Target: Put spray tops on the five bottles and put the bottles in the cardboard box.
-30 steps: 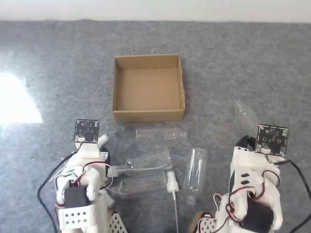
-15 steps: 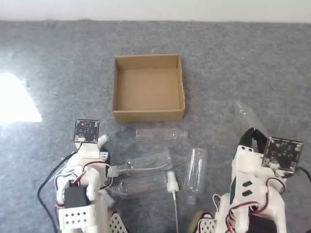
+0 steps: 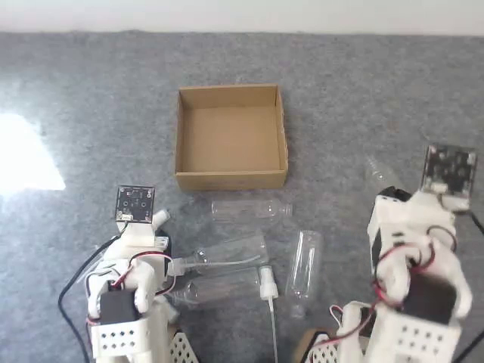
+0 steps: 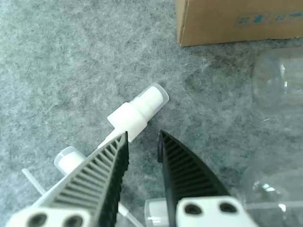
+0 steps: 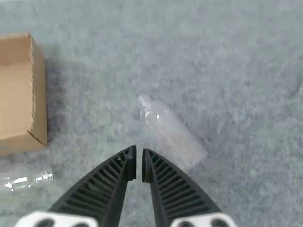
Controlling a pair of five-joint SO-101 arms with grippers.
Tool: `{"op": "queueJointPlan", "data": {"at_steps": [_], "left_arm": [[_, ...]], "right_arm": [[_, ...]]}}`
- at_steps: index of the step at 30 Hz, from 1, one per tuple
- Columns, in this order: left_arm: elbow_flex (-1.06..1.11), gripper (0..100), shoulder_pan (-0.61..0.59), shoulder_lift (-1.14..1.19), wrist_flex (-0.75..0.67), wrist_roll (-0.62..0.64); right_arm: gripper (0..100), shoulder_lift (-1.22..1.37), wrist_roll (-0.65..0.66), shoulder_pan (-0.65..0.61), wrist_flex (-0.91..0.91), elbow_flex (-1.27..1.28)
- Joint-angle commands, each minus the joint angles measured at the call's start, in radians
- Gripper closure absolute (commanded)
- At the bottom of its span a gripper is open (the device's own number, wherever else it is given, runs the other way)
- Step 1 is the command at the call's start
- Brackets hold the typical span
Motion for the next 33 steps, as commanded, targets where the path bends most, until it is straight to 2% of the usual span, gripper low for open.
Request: {"op": "queueJointPlan", "data": {"at_steps": [1,8,11,14,17,23,33], "left_arm": [[-0.008,90,0.003,-0.017,0.005,0.012],[-0.008,90,0.003,-0.017,0.005,0.012],[-0.008,90,0.003,-0.017,0.005,0.012],[-0.008,90,0.003,-0.017,0.005,0.012],[-0.008,90,0.003,-0.017,0.005,0.012],[-0.008,90,0.003,-0.017,0.005,0.012],[-0.008,90,0.003,-0.017,0.005,0.012]], "right_arm": [[99.1,0.108,-0.008,-0.012,-0.005,-0.089],[86.3,0.278,-0.012,-0.012,0.088,-0.190],[85.0,0.337,0.002,-0.010,0.108,-0.224],[84.5,0.386,0.129,-0.012,0.101,-0.229],[77.9,0.418,0.229,-0.004,0.082,-0.230],[67.0,0.522,0.273,-0.012,0.054,-0.282],[65.6,0.848,0.348,-0.012,0.061,-0.497]]}}
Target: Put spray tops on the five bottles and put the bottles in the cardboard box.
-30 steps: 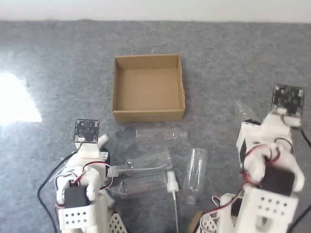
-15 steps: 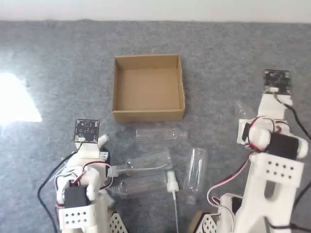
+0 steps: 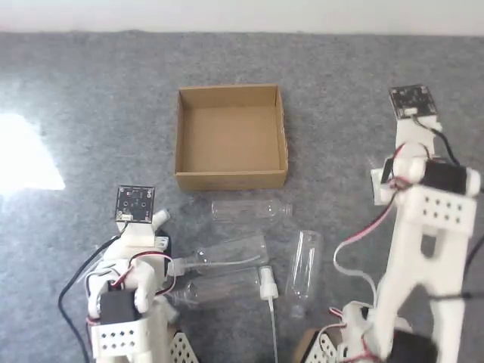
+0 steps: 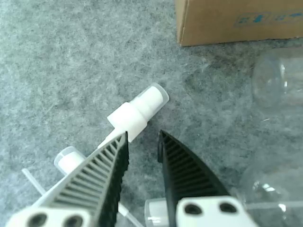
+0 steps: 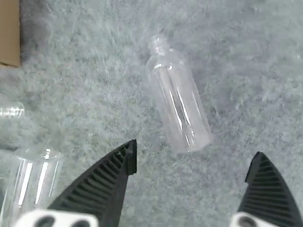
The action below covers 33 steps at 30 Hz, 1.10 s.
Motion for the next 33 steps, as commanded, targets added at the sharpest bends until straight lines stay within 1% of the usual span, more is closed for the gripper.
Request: {"op": "queueJointPlan", "data": {"at_steps": [1,8,11,14,16,30,33], "left_arm": [[-0.008,90,0.003,-0.017,0.005,0.012],[-0.008,90,0.003,-0.017,0.005,0.012],[-0.008,90,0.003,-0.017,0.005,0.012],[-0.008,90,0.003,-0.017,0.005,0.012],[-0.008,90,0.003,-0.017,0.005,0.012],[-0.008,90,0.003,-0.017,0.005,0.012],[-0.008,90,0.003,-0.017,0.005,0.012]], "right_arm": [[65.6,0.093,0.034,-0.012,-0.016,-0.124],[65.6,0.277,0.051,-0.015,-0.015,-0.255],[65.6,0.343,0.057,-0.039,-0.015,-0.290],[65.6,0.400,0.110,-0.071,-0.015,-0.318],[65.6,0.430,0.123,-0.082,-0.015,-0.336],[65.6,0.670,0.132,-0.084,-0.013,-0.473],[65.6,0.723,0.158,-0.084,-0.013,-0.506]]}}
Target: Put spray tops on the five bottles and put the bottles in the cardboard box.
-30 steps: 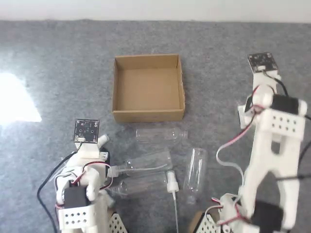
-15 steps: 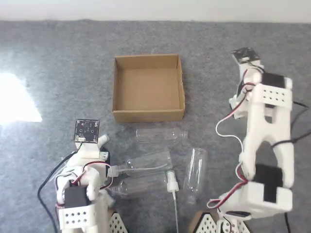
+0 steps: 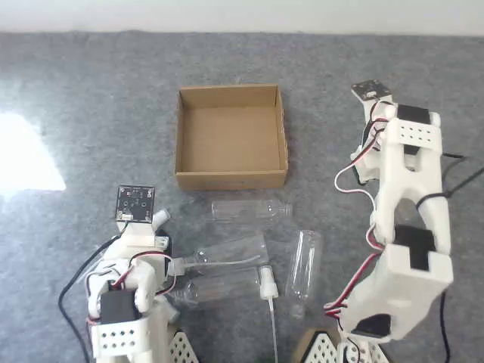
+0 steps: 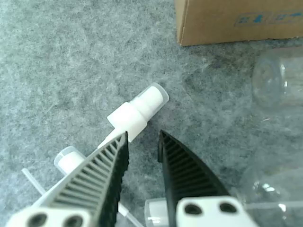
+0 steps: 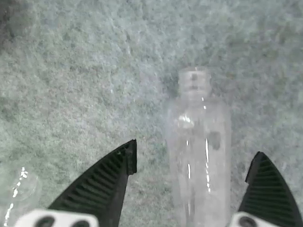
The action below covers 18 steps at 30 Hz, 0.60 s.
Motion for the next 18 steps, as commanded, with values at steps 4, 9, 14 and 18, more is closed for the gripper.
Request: {"op": "queueJointPlan", "data": {"at_steps": [4,9,14,18], "left_arm": [[-0.008,90,0.003,-0.017,0.005,0.012],[-0.008,90,0.003,-0.017,0.005,0.012],[-0.008,90,0.003,-0.017,0.005,0.012],[-0.008,90,0.003,-0.017,0.005,0.012]], "right_arm": [[65.6,0.062,0.041,-0.007,-0.013,-0.107],[67.5,0.102,0.041,-0.005,-0.013,-0.132],[73.5,0.116,0.041,-0.008,-0.021,-0.135],[73.6,0.124,0.040,-0.008,-0.015,-0.135]]}}
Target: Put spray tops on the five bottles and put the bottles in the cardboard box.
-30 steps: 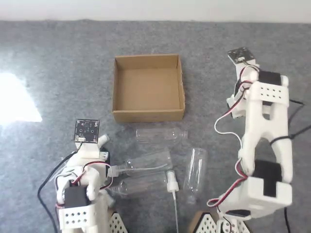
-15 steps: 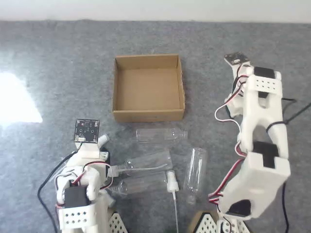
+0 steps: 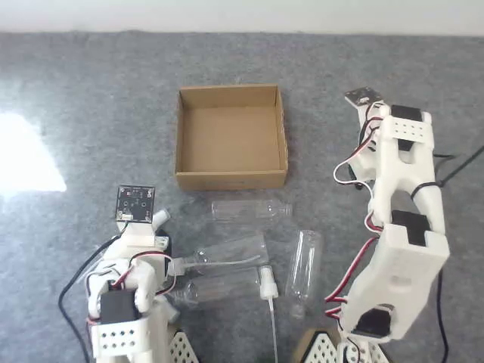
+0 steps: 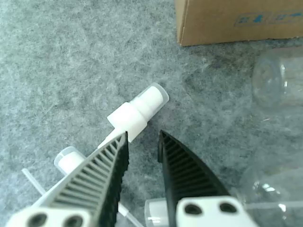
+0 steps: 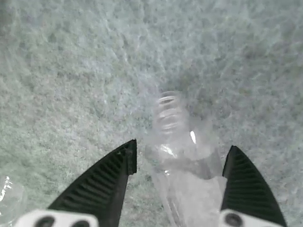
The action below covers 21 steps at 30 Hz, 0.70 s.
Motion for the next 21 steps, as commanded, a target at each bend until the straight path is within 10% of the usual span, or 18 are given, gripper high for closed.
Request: {"op": "queueJointPlan", "data": {"at_steps": [1,21], "left_arm": [[-0.008,90,0.003,-0.017,0.005,0.012],[-0.008,90,0.003,-0.017,0.005,0.012]], "right_arm": [[73.7,-0.016,0.009,-0.008,-0.004,-0.064],[73.4,-0.015,0.072,-0.048,0.091,-0.060]]}}
